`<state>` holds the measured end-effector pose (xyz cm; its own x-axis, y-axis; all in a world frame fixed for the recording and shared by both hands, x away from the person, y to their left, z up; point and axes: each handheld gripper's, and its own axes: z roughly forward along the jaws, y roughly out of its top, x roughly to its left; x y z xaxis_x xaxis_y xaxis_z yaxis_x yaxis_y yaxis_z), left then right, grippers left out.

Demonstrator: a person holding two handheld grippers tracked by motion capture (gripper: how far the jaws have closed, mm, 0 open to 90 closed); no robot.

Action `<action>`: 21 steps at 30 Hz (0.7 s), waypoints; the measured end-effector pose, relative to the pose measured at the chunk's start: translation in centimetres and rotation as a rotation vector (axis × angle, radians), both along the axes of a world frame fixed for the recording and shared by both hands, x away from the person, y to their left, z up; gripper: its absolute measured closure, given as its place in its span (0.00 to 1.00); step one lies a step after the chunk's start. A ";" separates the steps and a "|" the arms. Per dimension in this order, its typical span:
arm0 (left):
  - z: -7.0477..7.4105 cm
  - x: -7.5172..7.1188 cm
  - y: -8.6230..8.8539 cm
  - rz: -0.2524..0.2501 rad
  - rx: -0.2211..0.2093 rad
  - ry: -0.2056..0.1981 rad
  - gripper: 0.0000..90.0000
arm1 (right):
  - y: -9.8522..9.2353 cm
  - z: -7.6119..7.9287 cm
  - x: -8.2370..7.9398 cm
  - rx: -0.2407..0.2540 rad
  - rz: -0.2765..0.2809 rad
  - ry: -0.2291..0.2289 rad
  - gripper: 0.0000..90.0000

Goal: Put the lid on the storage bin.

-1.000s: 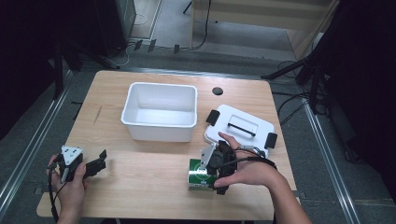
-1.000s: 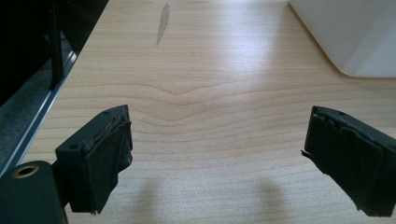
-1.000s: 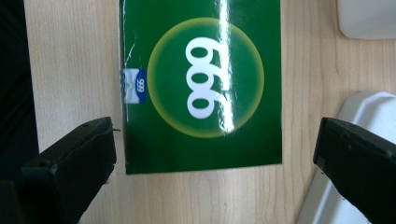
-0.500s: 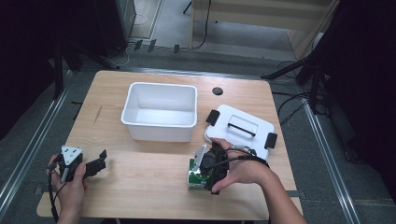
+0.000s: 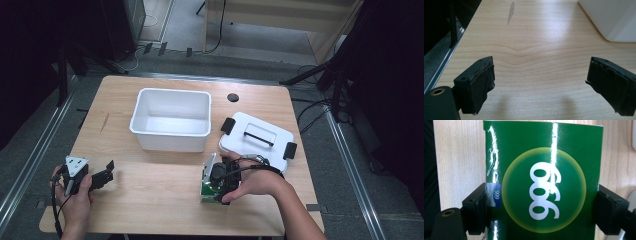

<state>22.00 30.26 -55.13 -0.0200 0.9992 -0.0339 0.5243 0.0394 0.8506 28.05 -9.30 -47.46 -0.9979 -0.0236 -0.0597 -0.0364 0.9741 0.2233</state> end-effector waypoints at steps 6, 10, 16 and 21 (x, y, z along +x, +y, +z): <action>0.0 0.0 0.0 -0.001 0.003 0.003 0.09 | 0.0 0.4 0.0 -0.021 0.045 0.010 0.18; 0.0 0.0 0.0 -0.001 0.003 0.003 0.09 | -0.1 1.3 0.1 -0.001 0.057 -0.008 0.18; 0.0 0.0 0.0 -0.001 0.003 0.003 0.09 | -0.5 2.6 0.4 0.006 0.066 -0.038 0.18; 0.0 0.0 0.0 0.000 0.003 0.003 0.09 | -0.7 3.6 0.8 0.012 0.078 -0.059 0.18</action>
<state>21.98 30.23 -55.12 -0.0197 0.9993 -0.0310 0.5267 0.0367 0.8492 28.86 -10.00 -43.84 -0.9878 -0.1003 -0.1195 -0.1258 0.9651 0.2297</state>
